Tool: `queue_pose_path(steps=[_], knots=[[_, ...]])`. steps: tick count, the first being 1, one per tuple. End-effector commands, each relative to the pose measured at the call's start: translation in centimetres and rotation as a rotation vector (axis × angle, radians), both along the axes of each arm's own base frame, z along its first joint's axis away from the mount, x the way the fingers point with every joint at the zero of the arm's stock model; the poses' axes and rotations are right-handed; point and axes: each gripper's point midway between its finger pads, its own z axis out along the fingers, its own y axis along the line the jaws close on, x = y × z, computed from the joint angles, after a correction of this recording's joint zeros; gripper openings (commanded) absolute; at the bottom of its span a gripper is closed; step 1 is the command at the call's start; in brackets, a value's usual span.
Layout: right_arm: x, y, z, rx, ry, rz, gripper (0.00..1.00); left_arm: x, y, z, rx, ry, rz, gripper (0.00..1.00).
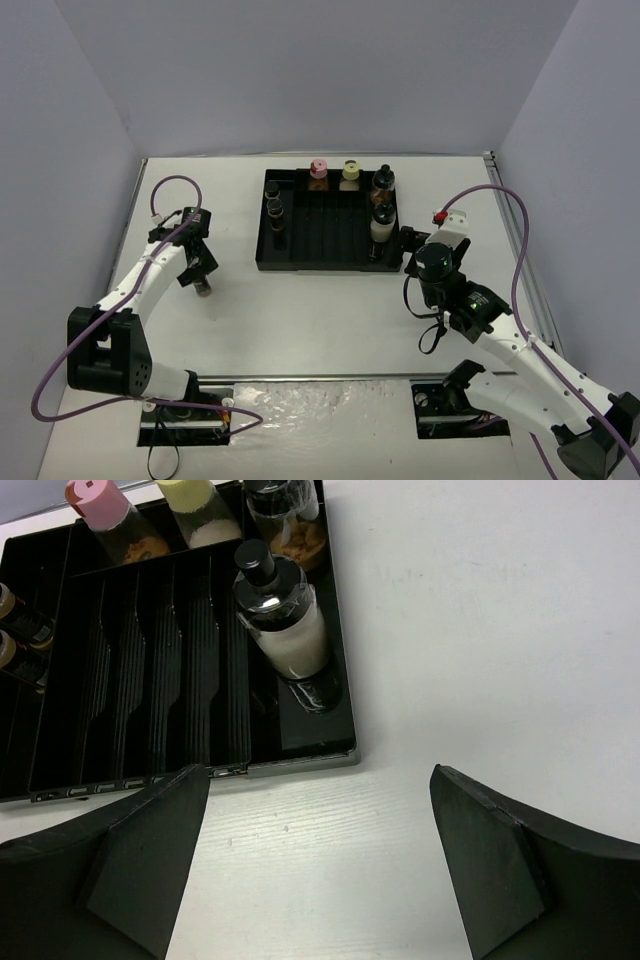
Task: Organize the condiment bottles
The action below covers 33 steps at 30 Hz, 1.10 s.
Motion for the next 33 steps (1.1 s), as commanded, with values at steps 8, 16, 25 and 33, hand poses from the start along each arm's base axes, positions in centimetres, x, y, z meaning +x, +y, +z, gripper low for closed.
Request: queue_pose_path(steps=[8, 16, 25, 33], knots=[[1.0, 0.8, 1.4, 0.055, -0.06, -0.018, 0.9, 3.5, 0.0, 8.3, 0.025, -0.196, -0.051, 0.0], [1.5, 1.1, 1.2, 0.054, -0.051, -0.021, 0.9, 7.9, -6.5, 13.4, 0.069, -0.228, -0.319, 0.0], [1.8, 1.0, 1.4, 0.036, -0.052, -0.034, 0.9, 11.0, -14.7, 12.2, 0.061, -0.21, -0.507, 0.0], [2.1, 1.1, 1.2, 0.022, -0.04, -0.037, 0.9, 12.4, -18.0, 8.3, 0.055, -0.16, -0.579, 0.0]])
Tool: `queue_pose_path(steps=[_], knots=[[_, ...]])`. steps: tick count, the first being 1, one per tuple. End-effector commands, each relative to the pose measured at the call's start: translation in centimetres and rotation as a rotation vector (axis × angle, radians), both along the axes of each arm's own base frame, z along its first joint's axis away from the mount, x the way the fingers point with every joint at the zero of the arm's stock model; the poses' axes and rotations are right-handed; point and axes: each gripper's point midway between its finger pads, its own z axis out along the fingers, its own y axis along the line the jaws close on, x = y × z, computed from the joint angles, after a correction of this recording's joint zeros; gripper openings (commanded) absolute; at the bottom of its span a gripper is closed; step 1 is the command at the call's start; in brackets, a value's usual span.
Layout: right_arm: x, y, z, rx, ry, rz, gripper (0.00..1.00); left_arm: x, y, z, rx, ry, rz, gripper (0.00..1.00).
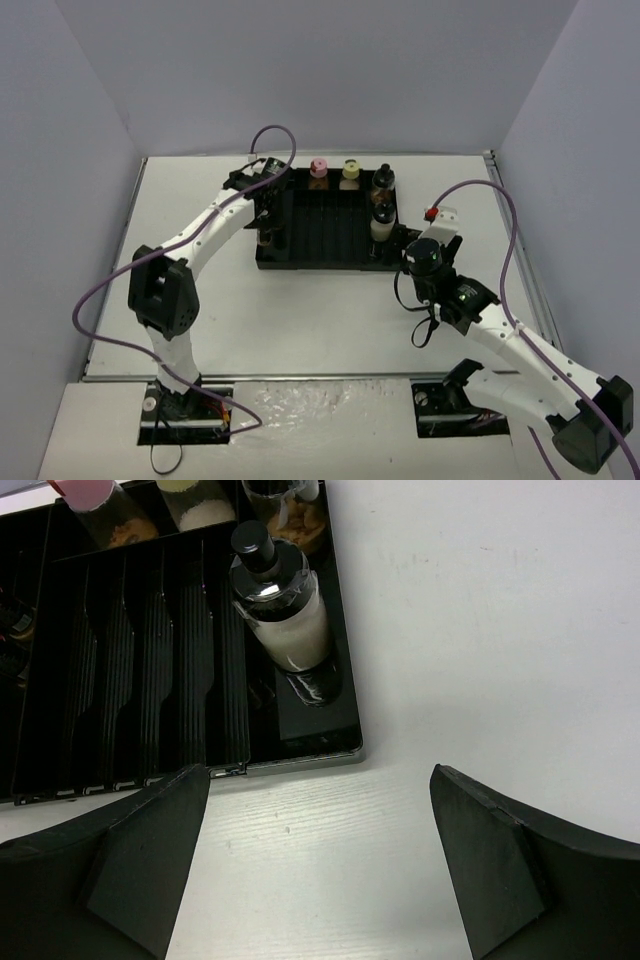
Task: Organize the condiment bottles
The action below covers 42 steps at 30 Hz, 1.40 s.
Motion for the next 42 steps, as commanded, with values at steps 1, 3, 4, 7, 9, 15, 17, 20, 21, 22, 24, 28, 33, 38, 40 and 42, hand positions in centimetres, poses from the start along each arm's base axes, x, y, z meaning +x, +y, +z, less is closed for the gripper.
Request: queue_pose_path(steps=[1, 3, 4, 7, 9, 15, 17, 20, 21, 22, 24, 28, 33, 38, 40, 42], knots=[[1.3, 0.4, 2.8, 0.035, -0.079, -0.032, 0.9, 2.0, -1.7, 2.2, -0.047, -0.091, -0.032, 0.0], [1.3, 0.4, 2.7, 0.03, -0.075, -0.034, 0.9, 2.0, -2.1, 1.4, -0.058, -0.081, -0.038, 0.0], [1.4, 0.4, 2.6, 0.027, -0.072, -0.033, 0.9, 2.1, -2.3, 1.0, -0.065, -0.079, -0.04, 0.0], [1.5, 0.5, 2.4, 0.025, -0.066, -0.035, 0.9, 2.1, -2.8, -0.2, -0.086, -0.064, -0.045, 0.0], [1.5, 0.6, 2.3, 0.026, -0.062, -0.033, 0.9, 2.3, -3.5, -0.7, -0.118, -0.069, -0.056, 0.0], [1.5, 0.6, 1.9, 0.024, -0.055, -0.034, 0.9, 2.4, -4.2, -2.6, -0.145, -0.046, -0.054, 0.0], [1.4, 0.5, 1.9, 0.024, -0.055, -0.034, 0.9, 2.4, -4.3, -2.9, -0.149, -0.045, -0.053, 0.0], [1.4, 0.5, 1.9, 0.023, -0.057, -0.037, 0.9, 2.4, -4.3, -3.2, -0.153, -0.044, -0.053, 0.0], [1.3, 0.4, 1.8, 0.024, -0.056, -0.037, 0.9, 2.4, -4.3, -3.3, -0.153, -0.043, -0.053, 0.0], [1.3, 0.5, 1.8, 0.025, -0.056, -0.037, 0.9, 2.3, -4.3, -3.4, -0.151, -0.04, -0.053, 0.02], [1.3, 0.5, 1.7, 0.024, -0.054, -0.036, 0.9, 2.2, -4.3, -3.3, -0.15, -0.039, -0.053, 0.06], [1.3, 0.5, 1.7, 0.026, -0.053, -0.036, 0.9, 1.9, -3.7, -3.2, -0.132, -0.036, -0.04, 0.2], [1.3, 0.5, 1.7, 0.027, -0.053, -0.035, 0.9, 1.4, -2.7, -2.8, -0.093, -0.024, -0.012, 0.32], [1.4, 0.6, 1.7, 0.029, -0.052, -0.034, 0.9, 0.4, -1.6, -2.5, -0.063, -0.016, 0.008, 0.45], [1.4, 0.6, 1.7, 0.026, -0.051, -0.033, 0.9, 0.2, -1.4, -2.1, -0.062, -0.026, 0.004, 0.53], [1.4, 0.6, 1.7, 0.026, -0.05, -0.033, 0.9, 0.0, -1.3, -1.6, -0.063, -0.038, -0.005, 0.58]])
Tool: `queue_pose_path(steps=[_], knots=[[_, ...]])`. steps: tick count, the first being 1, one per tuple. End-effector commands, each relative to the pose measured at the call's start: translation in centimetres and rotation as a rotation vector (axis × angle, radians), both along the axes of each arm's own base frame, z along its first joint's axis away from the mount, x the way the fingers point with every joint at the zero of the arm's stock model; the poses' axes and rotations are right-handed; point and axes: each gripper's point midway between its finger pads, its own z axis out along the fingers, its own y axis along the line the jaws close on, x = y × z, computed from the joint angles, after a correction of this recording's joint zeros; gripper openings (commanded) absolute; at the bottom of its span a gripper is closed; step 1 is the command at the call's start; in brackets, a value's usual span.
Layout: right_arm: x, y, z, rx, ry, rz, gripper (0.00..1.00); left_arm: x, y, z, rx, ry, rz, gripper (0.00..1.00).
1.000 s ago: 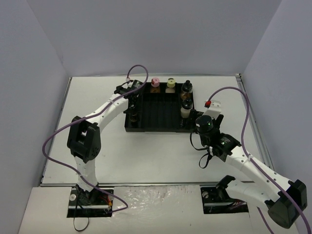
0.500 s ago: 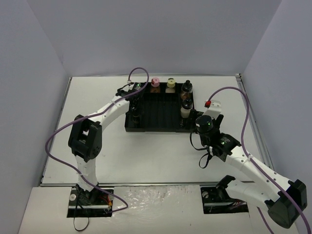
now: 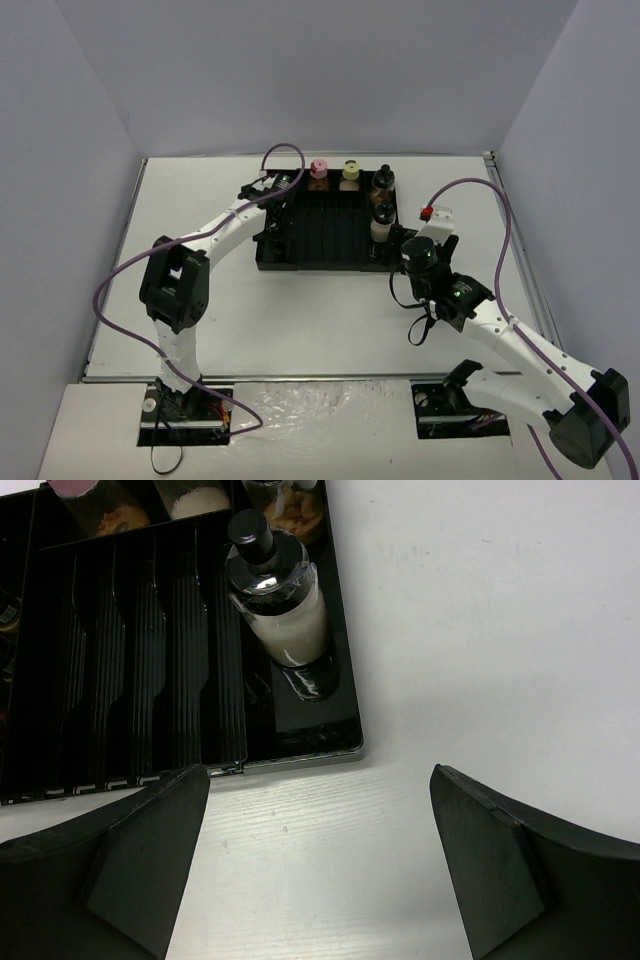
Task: Organize the condiment bottles
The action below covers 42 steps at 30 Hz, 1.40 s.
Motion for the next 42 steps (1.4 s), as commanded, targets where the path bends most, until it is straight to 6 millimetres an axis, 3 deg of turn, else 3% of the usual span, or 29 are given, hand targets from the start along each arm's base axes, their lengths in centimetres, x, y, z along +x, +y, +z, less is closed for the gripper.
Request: queue_pose_path(steps=[1, 11, 20, 28, 32, 37, 42], knots=[[1.1, 0.4, 2.3, 0.04, -0.073, -0.032, 0.9, -0.5, 1.0, 4.0, 0.0, -0.077, 0.011, 0.62], [1.3, 0.6, 2.3, 0.043, -0.071, -0.027, 0.9, -1.0, 1.0, 7.1, -0.022, -0.141, -0.042, 0.66], [1.7, 0.9, 3.0, 0.04, -0.081, -0.024, 0.9, -1.1, 0.7, 14.1, -0.067, -0.275, -0.106, 0.7], [3.2, 1.9, 6.3, 0.015, -0.12, 0.004, 0.92, -1.3, 2.6, 22.0, -0.022, -0.439, -0.156, 0.76], [4.4, 2.7, 9.5, 0.009, -0.164, 0.022, 0.93, -1.9, 3.5, 25.4, -0.022, -0.522, -0.172, 0.8], [6.5, 3.9, 12.7, 0.006, -0.199, 0.052, 0.97, -2.7, 4.3, 27.8, -0.035, -0.604, -0.212, 0.84], [9.0, 5.9, 15.5, 0.02, -0.226, 0.108, 1.0, -3.0, 4.8, 27.7, -0.062, -0.617, -0.218, 0.87]])
